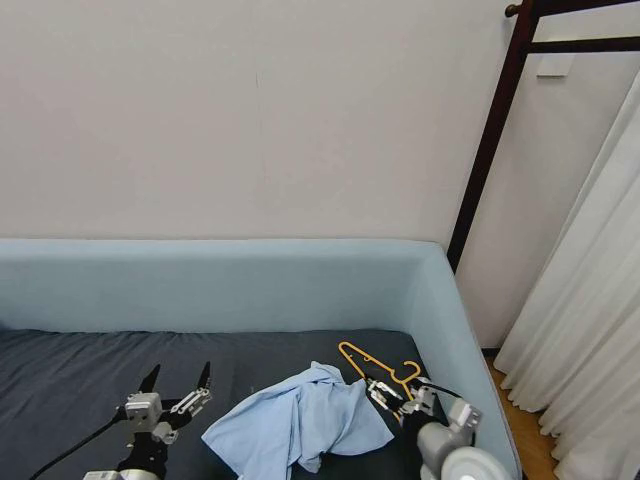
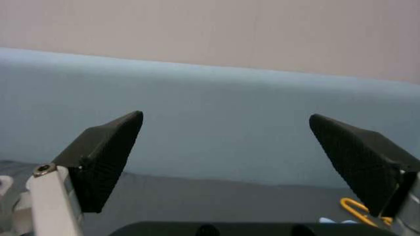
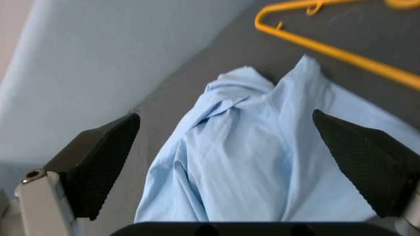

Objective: Pick up the clothes from the sofa and hang them on the clothes hanger.

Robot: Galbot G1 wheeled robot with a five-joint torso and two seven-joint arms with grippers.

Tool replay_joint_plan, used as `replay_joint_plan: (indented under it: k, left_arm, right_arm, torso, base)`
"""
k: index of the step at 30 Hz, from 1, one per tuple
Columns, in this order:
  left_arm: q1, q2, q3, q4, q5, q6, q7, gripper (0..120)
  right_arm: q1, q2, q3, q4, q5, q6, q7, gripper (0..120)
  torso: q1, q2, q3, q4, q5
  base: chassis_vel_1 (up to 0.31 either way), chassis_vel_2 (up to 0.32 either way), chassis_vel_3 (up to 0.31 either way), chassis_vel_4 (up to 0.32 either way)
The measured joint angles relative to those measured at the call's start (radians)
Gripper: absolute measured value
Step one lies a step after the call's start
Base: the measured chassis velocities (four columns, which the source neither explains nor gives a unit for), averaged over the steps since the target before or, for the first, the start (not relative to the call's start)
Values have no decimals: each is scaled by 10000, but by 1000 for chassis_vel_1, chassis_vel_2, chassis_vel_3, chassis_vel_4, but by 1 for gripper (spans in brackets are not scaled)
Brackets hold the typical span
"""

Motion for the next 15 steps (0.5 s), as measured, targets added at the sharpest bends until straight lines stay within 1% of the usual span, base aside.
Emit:
replay_joint_plan:
  k: [3, 5, 9, 10, 13, 15]
  left_arm:
    - [136, 14, -236, 49, -17, -51, -5, 100]
    - [160, 6, -258, 33, -18, -52, -6, 100]
    - [208, -47, -328, -99, -6, -64, -6, 100]
    - [208, -47, -328, -99, -6, -64, -6, 100]
    - [255, -101, -350, -125, 40, -114, -7, 100]
    - [259, -123, -349, -125, 60, -125, -7, 100]
  right_arm:
    - [723, 850, 78, -1314, -29, -224, 157, 100]
    - [832, 975, 116, -1580, -101, -272, 176, 100]
    - [1227, 1390, 344, -2933, -779, -317, 22, 100]
    - [1227, 1390, 344, -2933, -779, -317, 22, 100]
    - [1441, 1545, 585, -3839, -1163, -276, -257, 100]
    - [1487, 1581, 642, -4020, -1244, -262, -331, 100]
  torso:
    - [0, 0, 0, 0, 0]
    - [0, 0, 0, 0, -3]
    - [0, 0, 0, -3, -1]
    - [0, 0, 0, -3, -1]
    - [1, 0, 0, -3, -1]
    - [0, 0, 0, -3, 0]
  base:
    - [0, 0, 0, 0]
    - [0, 0, 0, 0]
    - [0, 0, 0, 0]
    - [0, 0, 0, 0]
    - [0, 0, 0, 0]
    - [0, 0, 0, 0]
